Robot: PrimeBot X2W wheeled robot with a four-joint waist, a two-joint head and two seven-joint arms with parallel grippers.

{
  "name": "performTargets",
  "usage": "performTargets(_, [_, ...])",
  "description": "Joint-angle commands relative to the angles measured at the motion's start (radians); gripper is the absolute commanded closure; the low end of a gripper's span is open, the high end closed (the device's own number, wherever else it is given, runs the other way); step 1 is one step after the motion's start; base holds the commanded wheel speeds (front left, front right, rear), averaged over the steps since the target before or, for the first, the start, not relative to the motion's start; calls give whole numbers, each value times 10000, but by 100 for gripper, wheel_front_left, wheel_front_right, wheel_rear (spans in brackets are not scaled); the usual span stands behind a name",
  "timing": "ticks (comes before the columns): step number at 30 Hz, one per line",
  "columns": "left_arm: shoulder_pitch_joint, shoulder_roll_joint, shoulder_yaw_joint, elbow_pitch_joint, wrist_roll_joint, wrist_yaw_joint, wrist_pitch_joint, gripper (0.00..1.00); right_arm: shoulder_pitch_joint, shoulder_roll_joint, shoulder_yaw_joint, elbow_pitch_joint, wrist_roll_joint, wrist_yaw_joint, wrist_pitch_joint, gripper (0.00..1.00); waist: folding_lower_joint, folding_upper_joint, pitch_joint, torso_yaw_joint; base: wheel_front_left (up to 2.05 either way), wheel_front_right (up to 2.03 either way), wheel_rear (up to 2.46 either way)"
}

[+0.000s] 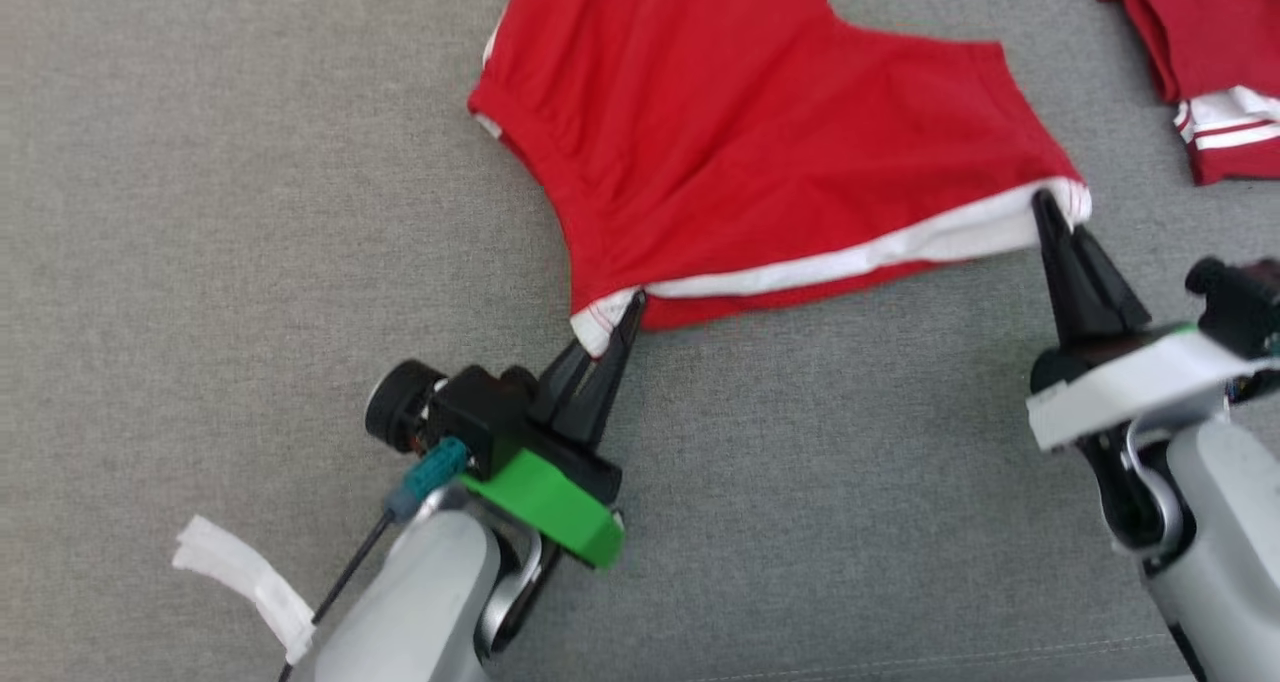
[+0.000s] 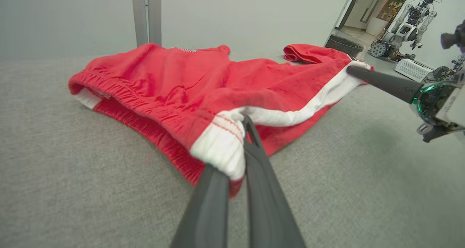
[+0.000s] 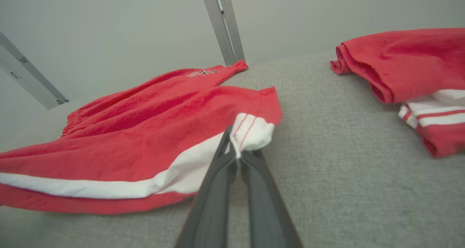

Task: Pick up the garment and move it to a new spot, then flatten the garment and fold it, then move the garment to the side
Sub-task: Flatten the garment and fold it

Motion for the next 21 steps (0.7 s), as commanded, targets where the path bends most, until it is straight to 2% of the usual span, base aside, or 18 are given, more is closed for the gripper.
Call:
performTargets(1, [402,121,21,-128,76,-14,4,100,577,-31,-47,-213,-111,-2,-26,100,1,0,-646,-4,0,0,0])
performTargets(6, [1711,363,-115,-551,247,-14,4,100,2546,256,-568,-946,-293,-2,-26,100,1,0,-1251,139,0,0,0])
performTargets(13, [2655,748,-471,-1140,278,-14,3,100,4356,457,-1268,-2204,-640,-2,-27,100,1,0,-1531,309,0,0,0])
performTargets(18, [2523,718,-456,-1293,284,-14,3,100,4410,546,-1832,-2570,-626,-3,-27,100,1,0,-1467,377,0,0,0])
performTargets(21, [2180,491,-336,-1376,176,-14,3,100,3960,417,-2141,-2684,-638,-3,-27,100,1,0,-1287,499,0,0,0])
